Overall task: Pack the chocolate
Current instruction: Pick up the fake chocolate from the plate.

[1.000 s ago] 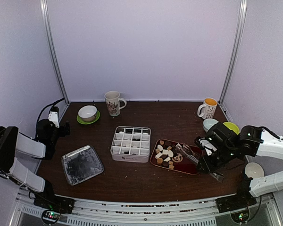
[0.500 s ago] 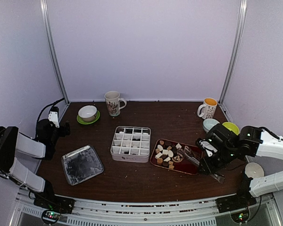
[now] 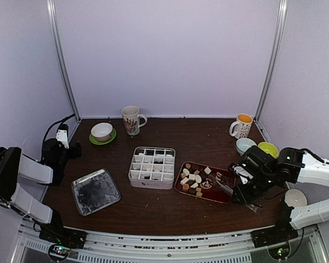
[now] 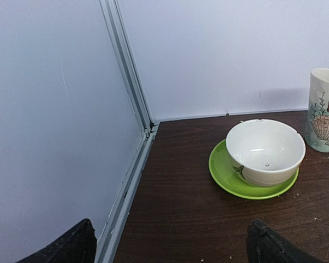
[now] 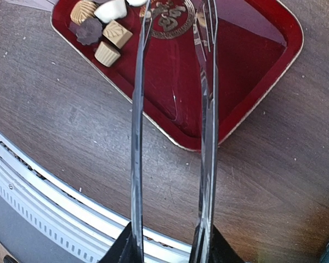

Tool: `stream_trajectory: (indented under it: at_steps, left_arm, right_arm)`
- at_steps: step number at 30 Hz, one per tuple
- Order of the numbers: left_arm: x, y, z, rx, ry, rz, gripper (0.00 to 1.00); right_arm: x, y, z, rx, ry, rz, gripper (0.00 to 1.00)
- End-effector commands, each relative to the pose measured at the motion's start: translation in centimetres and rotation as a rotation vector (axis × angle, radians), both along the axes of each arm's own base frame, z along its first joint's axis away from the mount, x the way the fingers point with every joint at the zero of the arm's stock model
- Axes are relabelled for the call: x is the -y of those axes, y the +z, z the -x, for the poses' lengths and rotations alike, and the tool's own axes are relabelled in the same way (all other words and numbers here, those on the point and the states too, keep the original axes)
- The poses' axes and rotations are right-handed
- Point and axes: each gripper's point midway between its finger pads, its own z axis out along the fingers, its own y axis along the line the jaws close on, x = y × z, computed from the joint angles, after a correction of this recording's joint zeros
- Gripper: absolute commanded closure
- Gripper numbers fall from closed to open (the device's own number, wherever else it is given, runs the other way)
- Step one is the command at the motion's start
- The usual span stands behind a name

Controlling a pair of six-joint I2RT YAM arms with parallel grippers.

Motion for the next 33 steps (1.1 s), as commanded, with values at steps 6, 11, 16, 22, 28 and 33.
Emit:
stream_trajectory:
  at_steps: [6,11,16,22,28,33]
  left_arm:
    - [0.0,1.5,-0.2,0.063,-0.005,-0.001,0.02]
    - [0.0,1.5,-0.2,0.061,-0.004,-0.001,0.02]
    - [0.0,1.5,-0.2,0.061,-0.005,-0.001,0.02]
    - [0.0,1.5,-0.2,0.063,-0.006,-0.001,0.02]
    - [0.0,1.5,-0.2,0.062,-0.005,-0.001,0.02]
    - [0.0,1.5,-0.2,0.062,-0.005,-0.001,0.02]
  right_arm:
    - [0.7,-0.6,0.1,-0.028,-0.010,0.046,0.63]
    - [-0.3,-0.5,-1.4,-0.002,-0.004,0.059,0.63]
    - [-1.5,-0.6,-2.7,0.005,0.018,0.076,0.63]
    - [-2.2,-1.0,-3.9,0.010,0.043,0.116,0.63]
    - [-2.6,-1.4,-5.2,0.019,0.036,0.157,0.64]
    - [-3.0,-1.5,-6.1,0.027,0.027,0.159,0.64]
